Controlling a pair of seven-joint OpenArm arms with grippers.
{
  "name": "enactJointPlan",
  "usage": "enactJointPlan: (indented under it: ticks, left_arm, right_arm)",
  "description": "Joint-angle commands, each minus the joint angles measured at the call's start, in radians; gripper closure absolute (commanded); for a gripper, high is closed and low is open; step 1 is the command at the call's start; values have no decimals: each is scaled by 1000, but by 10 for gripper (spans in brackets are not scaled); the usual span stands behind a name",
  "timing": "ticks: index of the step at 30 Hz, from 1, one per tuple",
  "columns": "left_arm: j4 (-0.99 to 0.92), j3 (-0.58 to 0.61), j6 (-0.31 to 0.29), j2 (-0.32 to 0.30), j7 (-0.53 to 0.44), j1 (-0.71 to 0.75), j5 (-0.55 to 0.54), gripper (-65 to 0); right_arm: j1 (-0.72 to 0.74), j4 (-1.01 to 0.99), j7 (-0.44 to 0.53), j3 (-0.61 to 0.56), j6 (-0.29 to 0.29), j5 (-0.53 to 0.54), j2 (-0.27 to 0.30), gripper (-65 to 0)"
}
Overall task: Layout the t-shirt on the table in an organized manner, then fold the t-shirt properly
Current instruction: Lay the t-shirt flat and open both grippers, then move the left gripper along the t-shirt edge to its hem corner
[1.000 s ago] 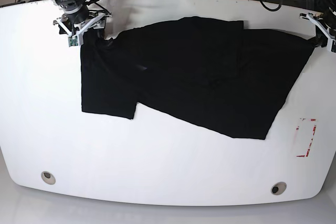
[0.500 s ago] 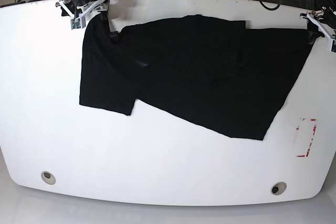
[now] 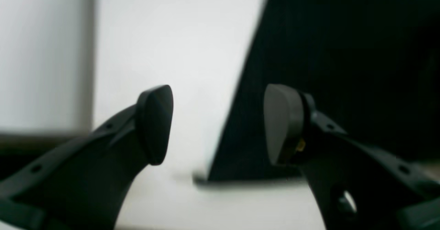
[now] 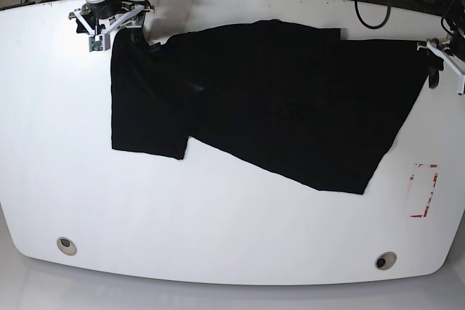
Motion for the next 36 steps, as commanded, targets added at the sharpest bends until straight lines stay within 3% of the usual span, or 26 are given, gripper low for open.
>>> enactJointPlan:
  ticks: [1, 14, 28, 36]
  left_arm:
    - [17, 22, -2, -21, -7, -19, -7, -393]
    - [15, 108, -2, -38, -7, -121, -6, -392]
    - [14, 263, 123, -38, -7, -226, -4, -392]
    - [14, 300, 164, -38, -7, -256, -4, -392]
  right_arm:
    - [-24, 25, 9, 5, 1, 10, -2, -445]
    - [55, 28, 8, 46, 3, 12, -19, -445]
    - [251, -12, 3, 48, 0, 4, -14, -450]
    - [317, -139, 3, 48, -6, 3, 30, -447]
